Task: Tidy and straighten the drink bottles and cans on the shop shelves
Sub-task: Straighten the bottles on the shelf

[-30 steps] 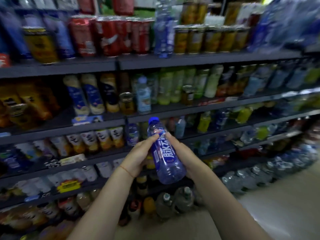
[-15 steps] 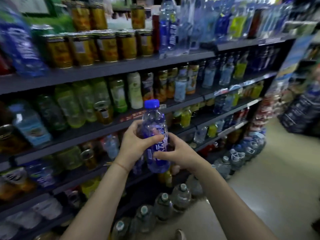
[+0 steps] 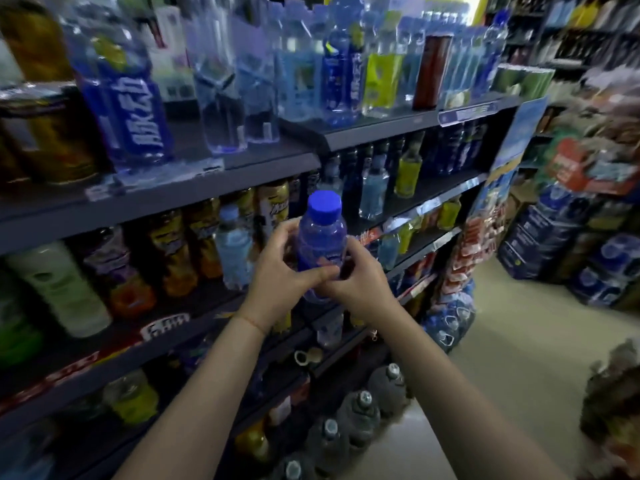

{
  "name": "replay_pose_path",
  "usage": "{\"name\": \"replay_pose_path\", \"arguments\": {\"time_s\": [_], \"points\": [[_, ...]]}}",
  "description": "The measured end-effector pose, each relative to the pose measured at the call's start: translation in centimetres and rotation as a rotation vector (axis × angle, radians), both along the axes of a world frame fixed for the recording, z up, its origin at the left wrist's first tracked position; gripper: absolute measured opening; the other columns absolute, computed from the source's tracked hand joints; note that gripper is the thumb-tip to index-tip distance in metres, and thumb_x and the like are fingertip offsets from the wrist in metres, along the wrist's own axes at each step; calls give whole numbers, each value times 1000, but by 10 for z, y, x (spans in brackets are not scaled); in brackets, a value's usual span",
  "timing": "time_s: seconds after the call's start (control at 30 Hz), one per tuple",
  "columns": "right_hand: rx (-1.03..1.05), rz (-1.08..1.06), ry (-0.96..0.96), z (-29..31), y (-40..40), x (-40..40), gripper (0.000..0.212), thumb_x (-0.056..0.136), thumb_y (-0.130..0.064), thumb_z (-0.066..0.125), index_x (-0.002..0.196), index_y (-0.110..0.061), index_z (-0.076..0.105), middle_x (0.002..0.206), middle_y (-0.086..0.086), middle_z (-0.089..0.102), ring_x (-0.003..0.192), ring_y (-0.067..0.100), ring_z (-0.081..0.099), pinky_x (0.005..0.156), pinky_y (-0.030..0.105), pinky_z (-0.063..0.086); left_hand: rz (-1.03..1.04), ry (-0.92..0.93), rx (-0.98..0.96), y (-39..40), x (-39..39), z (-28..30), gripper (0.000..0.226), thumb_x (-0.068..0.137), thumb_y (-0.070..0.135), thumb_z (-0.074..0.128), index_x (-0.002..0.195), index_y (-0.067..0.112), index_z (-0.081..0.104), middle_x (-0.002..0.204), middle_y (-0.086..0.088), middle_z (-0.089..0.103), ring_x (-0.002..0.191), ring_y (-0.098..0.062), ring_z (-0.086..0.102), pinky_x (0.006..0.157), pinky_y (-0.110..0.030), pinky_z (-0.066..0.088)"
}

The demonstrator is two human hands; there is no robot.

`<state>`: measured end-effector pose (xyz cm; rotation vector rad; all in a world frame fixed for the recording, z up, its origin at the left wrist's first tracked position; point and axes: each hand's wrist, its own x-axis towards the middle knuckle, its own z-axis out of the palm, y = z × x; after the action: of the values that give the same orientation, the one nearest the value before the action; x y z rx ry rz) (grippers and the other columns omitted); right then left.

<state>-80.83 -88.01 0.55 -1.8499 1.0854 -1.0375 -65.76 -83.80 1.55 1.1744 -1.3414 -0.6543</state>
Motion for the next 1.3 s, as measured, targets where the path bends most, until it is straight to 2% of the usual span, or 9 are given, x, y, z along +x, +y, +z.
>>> {"name": "replay_pose_path", "arguments": {"time_s": [0.17, 0.23, 0.37, 0.47, 0.73, 0.9, 1.0, 1.1, 1.3], "points": [[-35, 34, -55, -17, -91, 5, 54, 73, -13, 82, 120, -27, 58, 109, -10, 67, 93, -5, 63, 74, 13, 51, 182, -78, 14, -75, -12, -14, 71, 74, 17, 85, 126, 47, 47, 123, 17, 57, 114, 0, 55, 89, -8, 44], [-38, 63, -24, -28, -127, 8, 55, 71, -20, 80, 119, -30, 57, 109, -6, 67, 95, 7, 65, 76, 28, 56, 264, -99, 53, -102, -16, -26, 66, 79, 22, 82, 133, 39, 48, 127, 14, 58, 119, -5, 55, 96, -13, 44], [-34, 164, 111, -39, -193, 14, 41, 76, -24, 79, 109, -22, 54, 98, -8, 66, 90, 14, 65, 62, 17, 44, 528, -122, 129, -146, -26, -42, 66, 83, 30, 78, 141, 29, 45, 133, 13, 54, 125, -6, 50, 101, -22, 38], [-41, 282, 169, -44, -227, 17, 39, 81, -22, 76, 112, -17, 54, 100, 0, 67, 93, 19, 65, 68, 26, 49, 683, -152, 179, -171, -38, -51, 64, 84, 33, 76, 140, 30, 45, 135, 9, 56, 123, -10, 53, 103, -30, 42], [-321, 509, 248, -59, -278, -4, 45, 85, -15, 71, 125, -6, 53, 121, 15, 56, 99, 31, 60, 64, 32, 48, 1099, -160, 199, -202, -81, -69, 58, 82, 33, 79, 129, 19, 49, 117, 9, 58, 106, -10, 58, 87, -25, 47], [-602, 384, 356, -73, -299, -22, 56, 79, -7, 71, 131, -17, 54, 133, 25, 43, 112, 44, 52, 59, 37, 50, 1189, -552, 261, -205, -120, -89, 36, 87, 15, 69, 120, 16, 56, 127, -10, 45, 109, -29, 56, 83, -42, 55], [-536, 467, 316, -77, -306, -19, 61, 83, -7, 67, 139, -15, 44, 146, 28, 30, 122, 48, 46, 72, 44, 55, 1128, -567, 372, -210, -123, -97, 45, 88, 19, 66, 131, 20, 54, 144, -12, 34, 122, -34, 51, 90, -43, 55], [-364, 470, 179, -72, -311, -13, 60, 85, -13, 71, 133, 1, 37, 137, 26, 39, 111, 43, 56, 66, 32, 51, 1157, -571, 401, -219, -115, -94, 43, 88, 20, 64, 130, 21, 53, 145, -11, 34, 118, -35, 53, 84, -45, 56], [113, 601, 132, -56, -335, 10, 74, 87, -25, 75, 143, -3, 31, 135, 15, 51, 124, 29, 54, 88, 27, 44, 1080, -473, 523, -245, -85, -79, 50, 89, 22, 62, 137, 25, 47, 153, -8, 28, 125, -34, 50, 95, -40, 50]]}}
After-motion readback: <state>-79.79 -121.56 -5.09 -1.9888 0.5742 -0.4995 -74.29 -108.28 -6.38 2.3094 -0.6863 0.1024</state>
